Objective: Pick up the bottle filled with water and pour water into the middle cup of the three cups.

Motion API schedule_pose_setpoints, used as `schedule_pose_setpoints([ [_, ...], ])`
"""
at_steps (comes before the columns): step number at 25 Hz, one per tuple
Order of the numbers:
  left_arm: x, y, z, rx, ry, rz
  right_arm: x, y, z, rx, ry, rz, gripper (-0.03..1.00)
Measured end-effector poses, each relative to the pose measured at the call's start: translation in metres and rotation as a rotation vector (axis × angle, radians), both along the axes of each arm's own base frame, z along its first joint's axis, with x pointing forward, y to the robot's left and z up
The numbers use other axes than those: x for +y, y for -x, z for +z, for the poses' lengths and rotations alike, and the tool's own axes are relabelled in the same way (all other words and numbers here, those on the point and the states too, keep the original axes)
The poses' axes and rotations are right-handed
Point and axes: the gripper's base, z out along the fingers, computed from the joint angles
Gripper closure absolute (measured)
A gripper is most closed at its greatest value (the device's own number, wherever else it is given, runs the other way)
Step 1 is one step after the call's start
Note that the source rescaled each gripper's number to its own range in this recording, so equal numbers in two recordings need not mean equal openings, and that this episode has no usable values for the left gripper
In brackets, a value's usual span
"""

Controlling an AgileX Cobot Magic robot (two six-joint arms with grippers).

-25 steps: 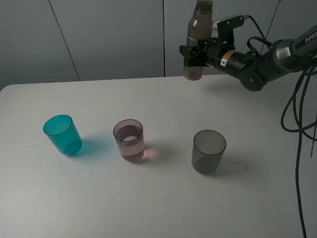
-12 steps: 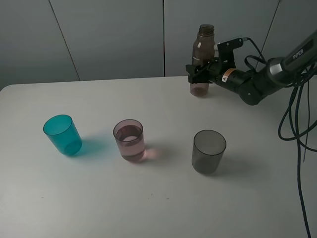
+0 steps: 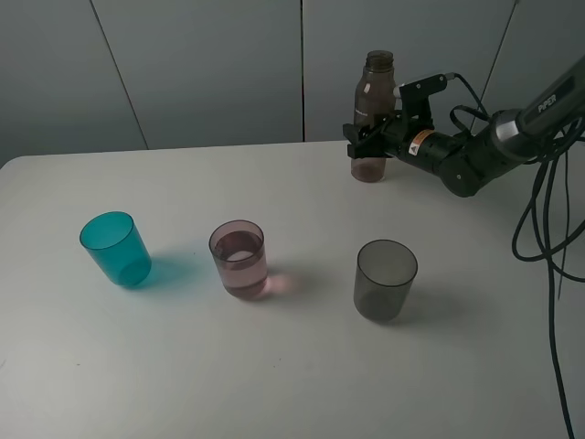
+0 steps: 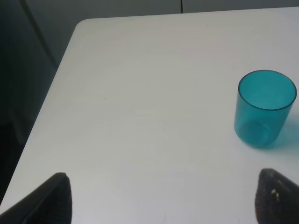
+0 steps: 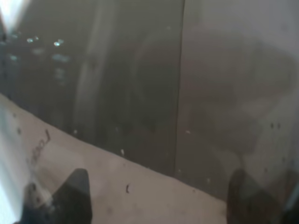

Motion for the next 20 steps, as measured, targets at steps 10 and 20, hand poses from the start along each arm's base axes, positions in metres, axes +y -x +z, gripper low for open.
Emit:
schedule_pose_setpoints([
  [10, 0.000, 0.000, 0.000, 0.000, 0.000, 0.000, -0.001, 0.001, -0.003, 0.086, -0.075, -0.033, 0.09],
  [20, 0.000, 0.000, 0.000, 0.000, 0.000, 0.000, -0.004, 0.017, 0.002, 0.149, -0.034, -0.035, -0.03],
])
